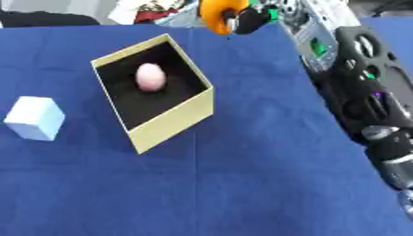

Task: Pick up objects on the table and place them in the box.

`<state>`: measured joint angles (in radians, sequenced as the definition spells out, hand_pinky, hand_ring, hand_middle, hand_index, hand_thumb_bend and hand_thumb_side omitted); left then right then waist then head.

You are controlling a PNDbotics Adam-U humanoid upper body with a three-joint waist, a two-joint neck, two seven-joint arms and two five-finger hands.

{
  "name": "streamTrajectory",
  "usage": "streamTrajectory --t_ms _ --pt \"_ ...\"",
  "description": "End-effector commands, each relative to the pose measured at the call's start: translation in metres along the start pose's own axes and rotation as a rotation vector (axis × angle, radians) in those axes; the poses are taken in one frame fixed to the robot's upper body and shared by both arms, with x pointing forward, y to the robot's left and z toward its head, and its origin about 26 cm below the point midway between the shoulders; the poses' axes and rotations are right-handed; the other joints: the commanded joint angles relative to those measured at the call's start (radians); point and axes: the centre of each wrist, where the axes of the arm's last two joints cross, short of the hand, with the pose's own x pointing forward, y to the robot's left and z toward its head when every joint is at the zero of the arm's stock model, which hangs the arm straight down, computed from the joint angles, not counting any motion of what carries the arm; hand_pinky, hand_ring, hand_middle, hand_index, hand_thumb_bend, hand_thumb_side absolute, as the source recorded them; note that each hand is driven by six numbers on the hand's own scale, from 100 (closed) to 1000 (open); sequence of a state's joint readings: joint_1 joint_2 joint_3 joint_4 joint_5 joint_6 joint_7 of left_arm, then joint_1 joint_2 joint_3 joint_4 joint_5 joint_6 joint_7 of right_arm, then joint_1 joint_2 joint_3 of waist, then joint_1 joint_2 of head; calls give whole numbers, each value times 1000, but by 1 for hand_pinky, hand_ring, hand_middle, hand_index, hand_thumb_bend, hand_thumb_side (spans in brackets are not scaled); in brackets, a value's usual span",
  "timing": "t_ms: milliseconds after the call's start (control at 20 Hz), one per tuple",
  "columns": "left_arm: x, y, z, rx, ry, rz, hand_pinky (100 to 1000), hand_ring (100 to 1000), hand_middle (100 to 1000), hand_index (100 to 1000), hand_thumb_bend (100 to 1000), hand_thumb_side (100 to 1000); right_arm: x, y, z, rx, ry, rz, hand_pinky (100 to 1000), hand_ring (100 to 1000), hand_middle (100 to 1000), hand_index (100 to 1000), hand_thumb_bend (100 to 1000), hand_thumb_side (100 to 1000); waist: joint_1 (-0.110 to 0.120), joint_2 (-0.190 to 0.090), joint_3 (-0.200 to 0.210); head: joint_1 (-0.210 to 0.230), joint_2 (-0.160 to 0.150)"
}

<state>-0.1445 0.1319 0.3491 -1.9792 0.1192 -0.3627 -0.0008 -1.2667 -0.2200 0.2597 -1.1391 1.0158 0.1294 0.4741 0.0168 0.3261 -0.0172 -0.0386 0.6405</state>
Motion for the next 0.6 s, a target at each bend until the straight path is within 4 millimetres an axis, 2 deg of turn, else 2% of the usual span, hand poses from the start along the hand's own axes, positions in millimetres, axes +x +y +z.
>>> streamTrajectory --t_ms 50,400,600 --pt "6 0 -6 -15 -33 -7 724 653 677 797 277 929 18 -19 1 -59 -41 13 766 970 800 754 100 100 3 -24 4 -7 -9" --pt "6 -1 -7 -17 -34 -3 724 653 677 797 276 928 50 -10 -1 -49 -123 -13 767 975 794 760 100 100 4 -23 8 -15 -12" --pt "6 -1 -7 -18 -34 -3 724 653 677 797 275 926 58 -2 -4 -18 -141 -19 766 978 795 762 100 100 4 -23 10 -16 -13"
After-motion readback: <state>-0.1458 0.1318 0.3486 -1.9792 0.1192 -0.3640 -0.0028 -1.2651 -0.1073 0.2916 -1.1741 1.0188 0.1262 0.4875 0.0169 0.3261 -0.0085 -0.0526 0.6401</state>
